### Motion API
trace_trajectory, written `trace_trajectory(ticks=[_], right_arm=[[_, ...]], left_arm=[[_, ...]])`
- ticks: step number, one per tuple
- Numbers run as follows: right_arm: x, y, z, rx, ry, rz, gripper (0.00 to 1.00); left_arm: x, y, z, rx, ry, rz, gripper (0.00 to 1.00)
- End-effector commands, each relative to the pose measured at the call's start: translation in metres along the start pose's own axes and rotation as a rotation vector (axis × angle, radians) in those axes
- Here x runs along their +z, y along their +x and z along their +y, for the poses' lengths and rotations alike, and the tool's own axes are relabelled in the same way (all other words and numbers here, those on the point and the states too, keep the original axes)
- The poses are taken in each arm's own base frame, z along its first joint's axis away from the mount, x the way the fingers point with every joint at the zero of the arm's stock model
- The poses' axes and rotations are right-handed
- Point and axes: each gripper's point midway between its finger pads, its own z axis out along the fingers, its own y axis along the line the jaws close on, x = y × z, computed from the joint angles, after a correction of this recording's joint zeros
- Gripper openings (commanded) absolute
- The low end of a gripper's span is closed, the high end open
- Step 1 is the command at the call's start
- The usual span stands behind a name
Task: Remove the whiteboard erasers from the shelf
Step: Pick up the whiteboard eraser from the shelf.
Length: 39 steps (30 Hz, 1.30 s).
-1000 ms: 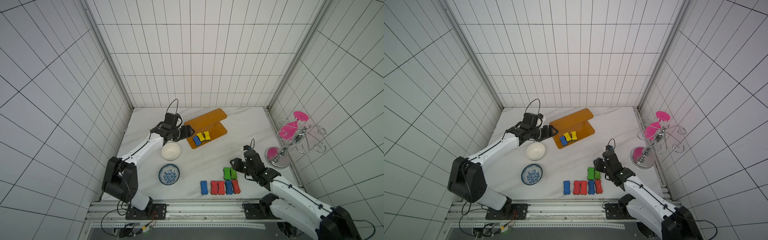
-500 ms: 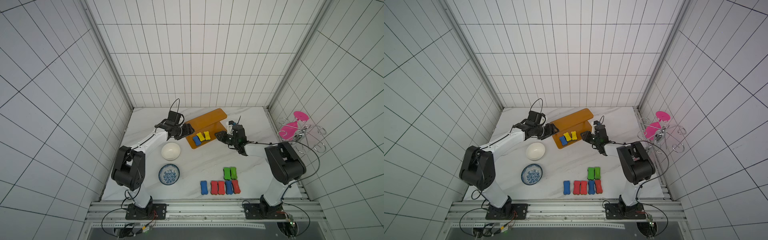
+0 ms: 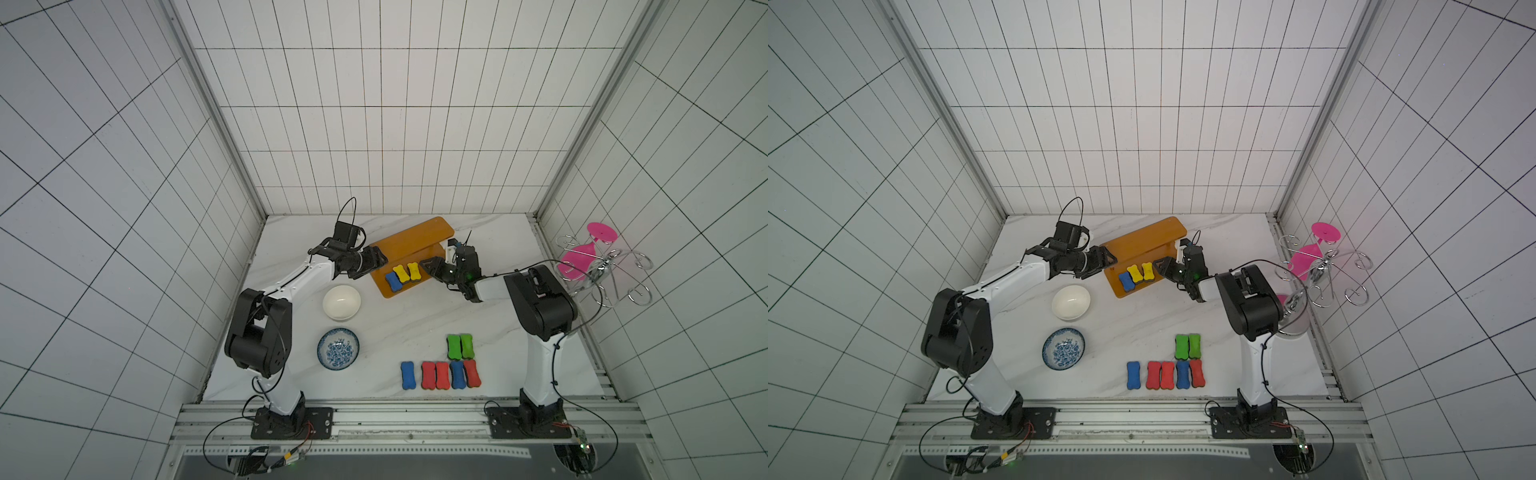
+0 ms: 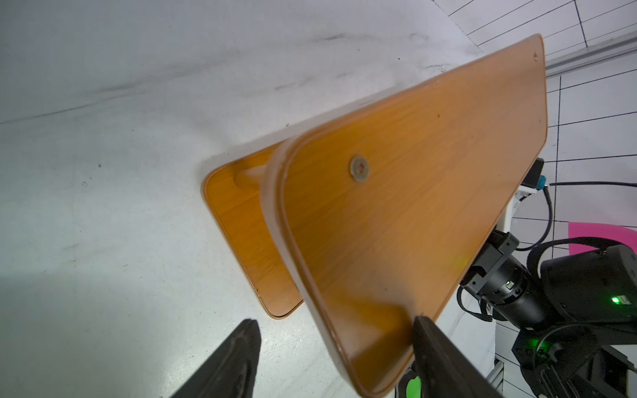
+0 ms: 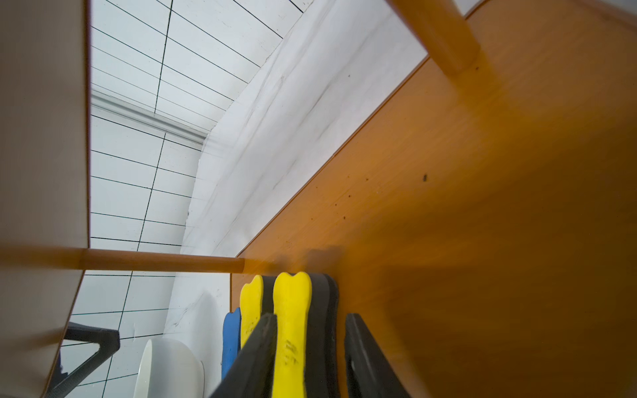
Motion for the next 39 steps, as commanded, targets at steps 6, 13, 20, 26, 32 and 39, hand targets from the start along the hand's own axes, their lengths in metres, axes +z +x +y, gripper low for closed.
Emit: trace_trajectory(ticks=[6,13,20,26,32,39], right_arm=[[0.016,0.015,-0.005,-0.043,0.021,0.051,0.38],[0.017,0.031,-0.012,-0.068,0.066,0.072,0.39],[0.016,0.044,-0.034,-0.102,0.204,0.112,0.36],[0.013,0.052,-0.052,-0.083,0.277,0.137,0.06],[-0.006,0.030,-0.040,-0.041,0.243,0.083,0.00],[-0.024,0.000,-0.006,0.024,0.128,-0.002,0.00]], left_arm=[[0.004,-0.004,-0.002,-0.001,0.018,-0.003,0.73],[0.003,-0.004,-0.002,0.001,0.019,-0.004,0.73],[0.003,-0.002,0.000,-0.004,0.018,-0.001,0.73],[0.004,-0.002,0.001,-0.016,0.028,0.010,0.73],[0.003,-0.004,0.008,-0.025,0.016,0.006,0.74],[-0.001,-0.008,0.009,-0.012,-0.006,-0.016,0.74]])
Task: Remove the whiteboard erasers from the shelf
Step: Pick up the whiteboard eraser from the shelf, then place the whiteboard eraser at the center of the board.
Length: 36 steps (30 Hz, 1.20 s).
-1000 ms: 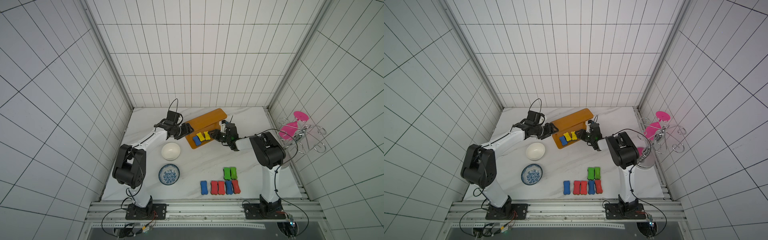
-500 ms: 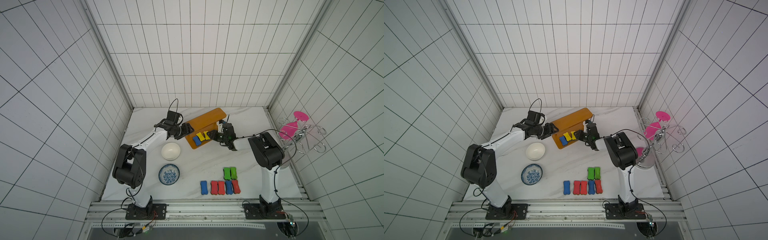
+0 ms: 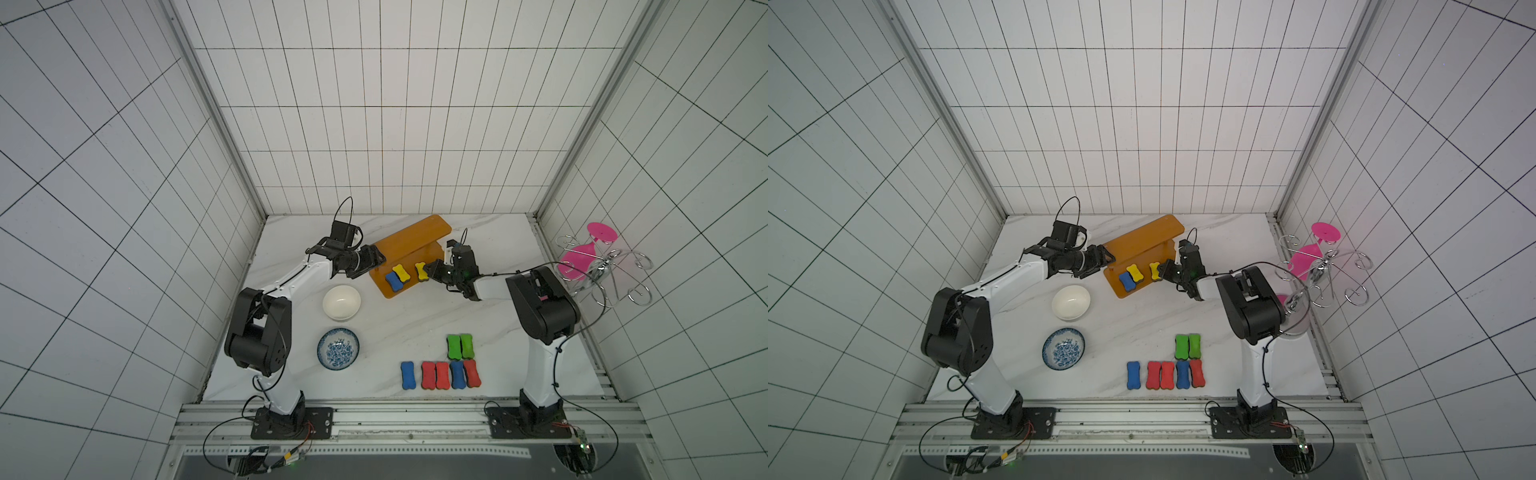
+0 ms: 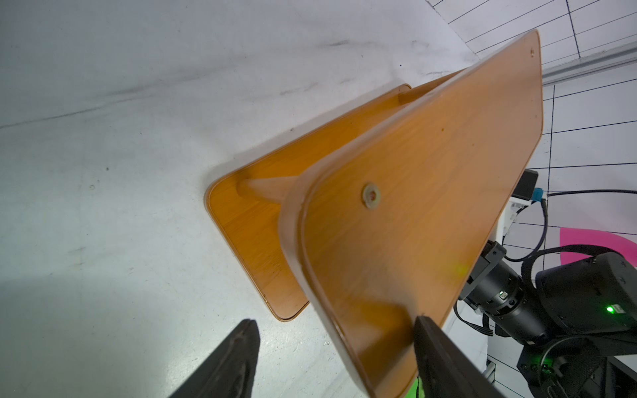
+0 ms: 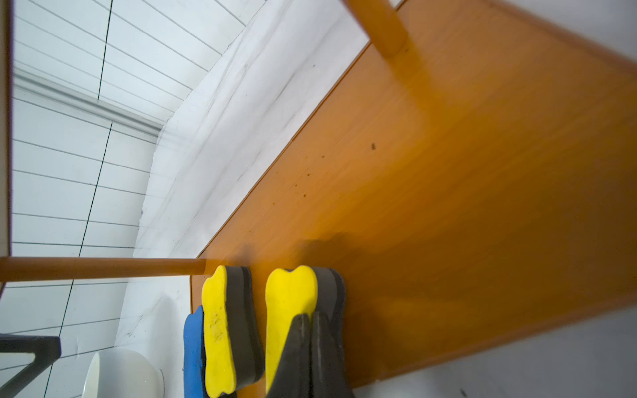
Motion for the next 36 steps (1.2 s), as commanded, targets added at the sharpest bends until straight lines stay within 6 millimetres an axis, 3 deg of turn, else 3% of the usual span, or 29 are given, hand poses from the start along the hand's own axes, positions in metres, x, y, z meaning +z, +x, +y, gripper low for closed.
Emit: trace_trajectory(ticks=[1,4,7,10,16,21,24,36], right_arm=[[-0.017,-0.005,0.011,0.057,-0.029,-0.013,0.00],[-0.037,-0.010,0.022,0.060,-0.032,-0.051,0.00],[-0.063,-0.002,0.026,0.052,0.022,-0.094,0.00],[-0.091,0.026,0.025,0.013,0.126,-0.114,0.00],[-0.138,0.098,0.014,-0.055,0.270,-0.061,0.00],[-0.154,0.150,0.006,-0.049,0.328,0.005,0.00],[-0.161,0.170,0.002,-0.042,0.350,0.034,0.00],[-0.170,0.200,-0.010,-0.011,0.383,0.080,0.00]], left_arm=[[0.000,-0.003,0.004,0.014,-0.017,-0.016,0.74],[-0.002,-0.002,0.003,0.017,-0.020,-0.012,0.74],[-0.008,0.000,-0.001,0.031,-0.020,-0.018,0.75],[-0.017,0.008,-0.009,0.052,-0.015,-0.020,0.75],[-0.028,0.029,-0.015,0.083,-0.003,-0.009,0.75],[-0.032,0.037,-0.016,0.092,0.010,-0.003,0.75],[-0.036,0.036,-0.017,0.099,0.010,-0.016,0.76],[-0.038,0.039,-0.015,0.111,0.009,-0.013,0.76]])
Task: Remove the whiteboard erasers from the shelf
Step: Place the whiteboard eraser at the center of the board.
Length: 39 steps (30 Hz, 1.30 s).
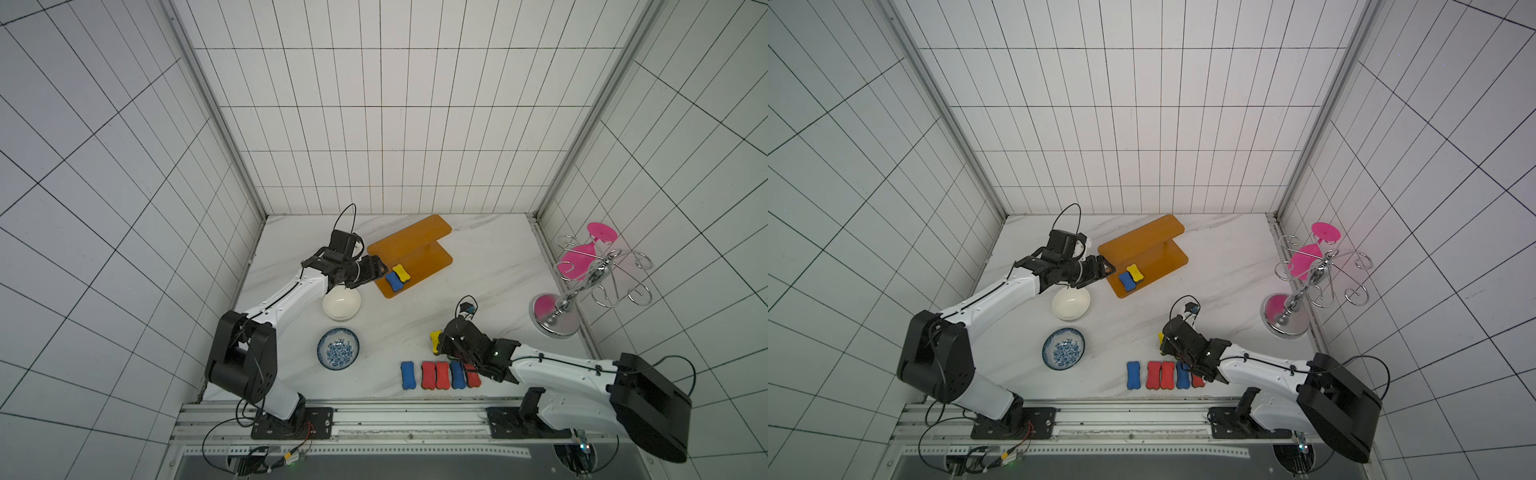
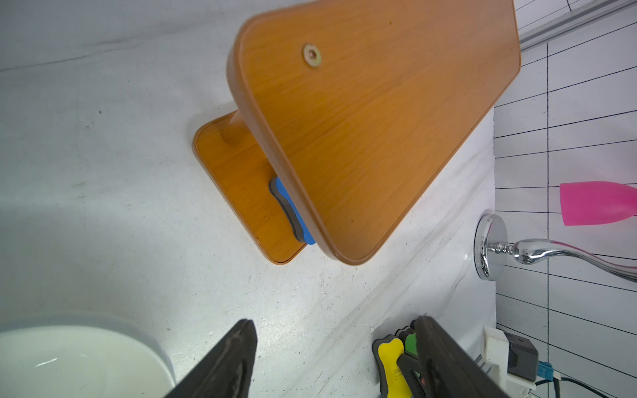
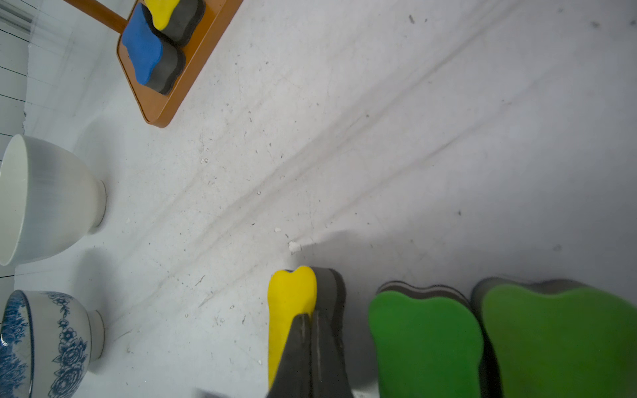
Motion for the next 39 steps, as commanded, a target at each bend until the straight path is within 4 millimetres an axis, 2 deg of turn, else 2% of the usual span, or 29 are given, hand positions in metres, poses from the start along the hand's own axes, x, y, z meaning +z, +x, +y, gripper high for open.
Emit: trace_trajectory(ticks=[1,14,18,26,35,39], right_arm=[[0.001,0.009,-0.018,0.010,0.058,0.008,0.00],[-0.005,0.019,-0.029,-0.009,0.085,0.031,0.04],[-0.006,0.020,-0.030,-0.011,0.082,0.031,0.11],[-0.008,0.017,-0.028,-0.020,0.074,0.023,0.16],[-0.016,0.009,-0.012,-0.067,0.020,0.001,0.23],[-0.024,-0.010,0.008,-0.149,-0.034,-0.056,0.25]], left_arm=[[-0.008,-0.001,-0.001,0.028,0.003,-0.020,0.76],[-0.010,-0.002,-0.003,0.028,0.011,-0.028,0.77],[-0.011,-0.003,-0.002,0.026,0.011,-0.031,0.77],[-0.010,-0.003,-0.003,0.024,0.013,-0.030,0.77],[-0.012,-0.006,-0.004,0.024,0.012,-0.042,0.77],[-0.016,-0.014,-0.006,0.019,0.015,-0.062,0.77]])
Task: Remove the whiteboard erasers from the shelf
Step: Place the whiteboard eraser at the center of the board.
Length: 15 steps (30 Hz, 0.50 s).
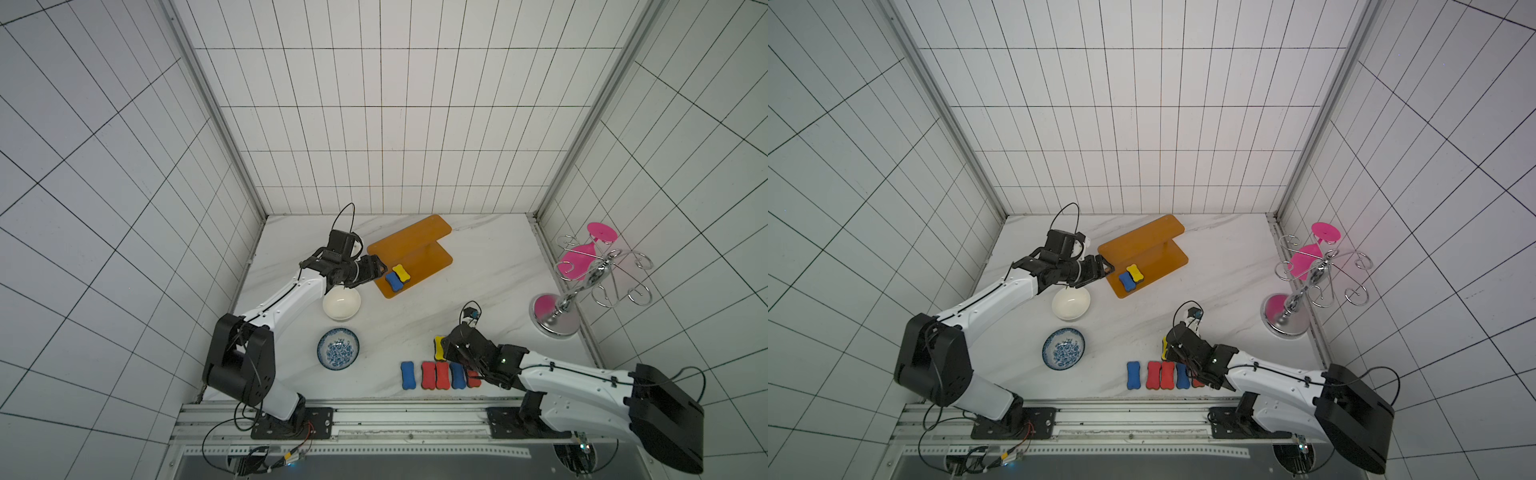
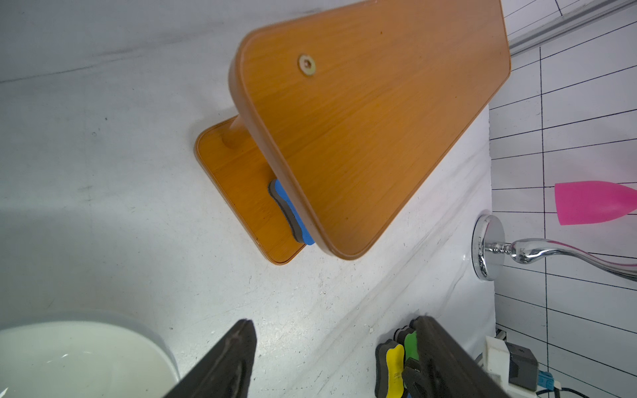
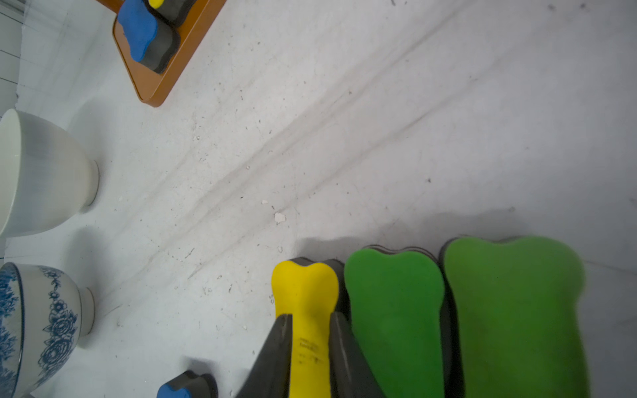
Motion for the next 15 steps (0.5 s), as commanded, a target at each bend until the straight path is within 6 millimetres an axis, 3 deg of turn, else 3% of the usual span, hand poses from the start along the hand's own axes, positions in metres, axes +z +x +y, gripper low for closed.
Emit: trace_trajectory(ticks=[1,6,11,15], right_arm=[[-0.009,-0.026,0.019,-0.108,-0.044,-0.071,0.27],[0.009,-0.081,0.053,-0.117,-0.242,-0.086,0.29],[0.045,-0.137,0.075,-0.065,-0.418,-0.070,0.29],[0.077,-0.179,0.087,0.003,-0.529,-0.075,0.29]], left_arm=[[-0.011,-0.015,-0.006,0.011,0.007,-0.057,0.77],[-0.010,-0.035,-0.002,-0.020,-0.009,-0.111,0.75],[-0.012,-0.063,0.000,-0.017,-0.080,-0.165,0.72],[0.001,-0.071,-0.002,-0.036,-0.060,-0.168,0.70]])
